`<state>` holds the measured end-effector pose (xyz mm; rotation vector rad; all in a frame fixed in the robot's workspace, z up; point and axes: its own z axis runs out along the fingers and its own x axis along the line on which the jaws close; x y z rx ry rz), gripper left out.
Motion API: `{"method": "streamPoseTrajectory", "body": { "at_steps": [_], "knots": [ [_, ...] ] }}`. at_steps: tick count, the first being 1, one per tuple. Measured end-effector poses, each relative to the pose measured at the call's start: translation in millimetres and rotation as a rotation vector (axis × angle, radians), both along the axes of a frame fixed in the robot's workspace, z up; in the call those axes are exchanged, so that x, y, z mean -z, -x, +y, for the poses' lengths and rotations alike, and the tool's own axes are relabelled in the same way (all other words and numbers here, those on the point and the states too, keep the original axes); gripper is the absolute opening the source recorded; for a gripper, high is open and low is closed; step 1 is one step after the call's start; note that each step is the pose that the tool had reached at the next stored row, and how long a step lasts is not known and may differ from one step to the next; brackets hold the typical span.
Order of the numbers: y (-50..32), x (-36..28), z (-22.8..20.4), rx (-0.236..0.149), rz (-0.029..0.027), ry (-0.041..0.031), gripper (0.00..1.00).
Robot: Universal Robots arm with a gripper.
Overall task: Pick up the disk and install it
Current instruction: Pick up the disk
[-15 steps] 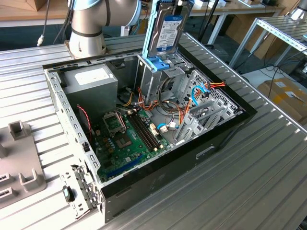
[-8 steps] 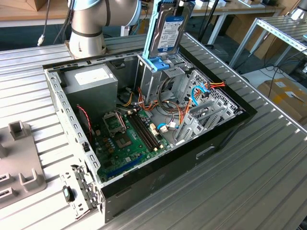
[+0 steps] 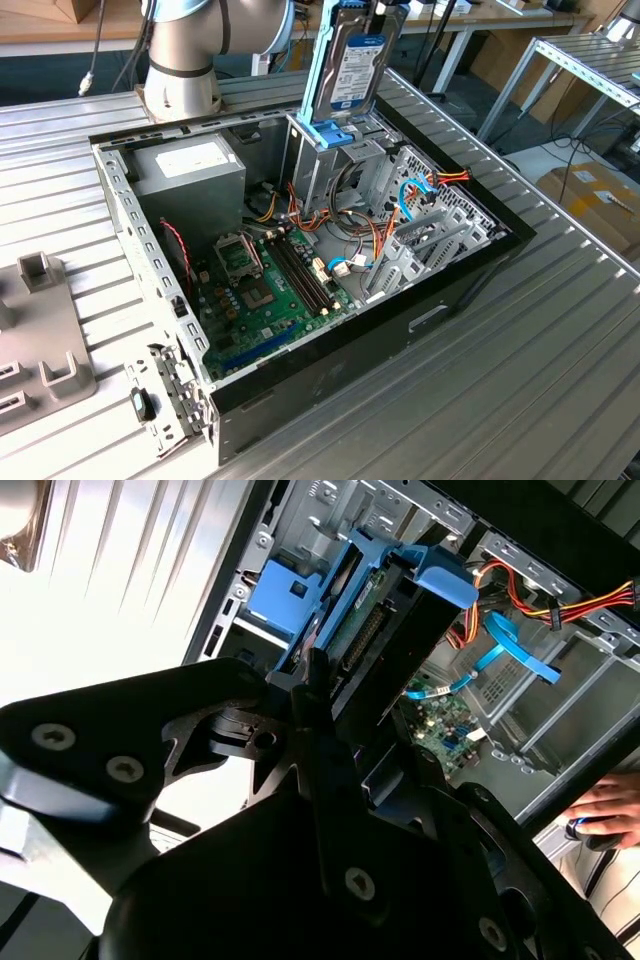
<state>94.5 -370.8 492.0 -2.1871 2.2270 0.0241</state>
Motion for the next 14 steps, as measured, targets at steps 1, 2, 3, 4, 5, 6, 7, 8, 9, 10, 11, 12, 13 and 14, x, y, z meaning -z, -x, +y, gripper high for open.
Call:
{"method": "streamPoseTrajectory", "body": {
  "at_steps": [1,2,3,4,5,6,7,8,9,10,11,12,13,14],
  "knots": [
    [-0.1,0.0,-0.2,0.0,0.0,-0.0001,0.35],
    [-0.2,0.0,-0.5,0.0,0.0,-0.0001,0.35],
    [-0.3,0.0,-0.8,0.0,0.0,-0.0001,0.35],
    [-0.4,0.0,-1.1,0.0,0.0,-0.0001,0.35],
    [-0.6,0.0,-1.6,0.0,0.0,0.0,0.35],
    [-0.7,0.0,-2.0,0.0,0.0,0.0,0.35],
    [-0.9,0.0,-2.6,0.0,0.0,0.0,0.35],
    [-1.1,0.0,-3.2,0.0,0.0,0.0,0.35],
    [-1.4,0.0,-3.8,0.0,0.0,-0.0001,0.35],
    [-1.4,0.0,-4.1,0.0,0.0,0.0,0.35],
    [-1.6,0.0,-4.5,0.0,0.0,-0.0001,0.35],
    [-1.9,0.0,-5.2,0.0,0.0,0.0,0.35],
    [-2.1,0.1,-5.8,0.0,0.0,-0.0002,0.35],
    [-2.2,0.0,-6.2,0.0,0.0,-0.0001,0.35]
  ]
}}
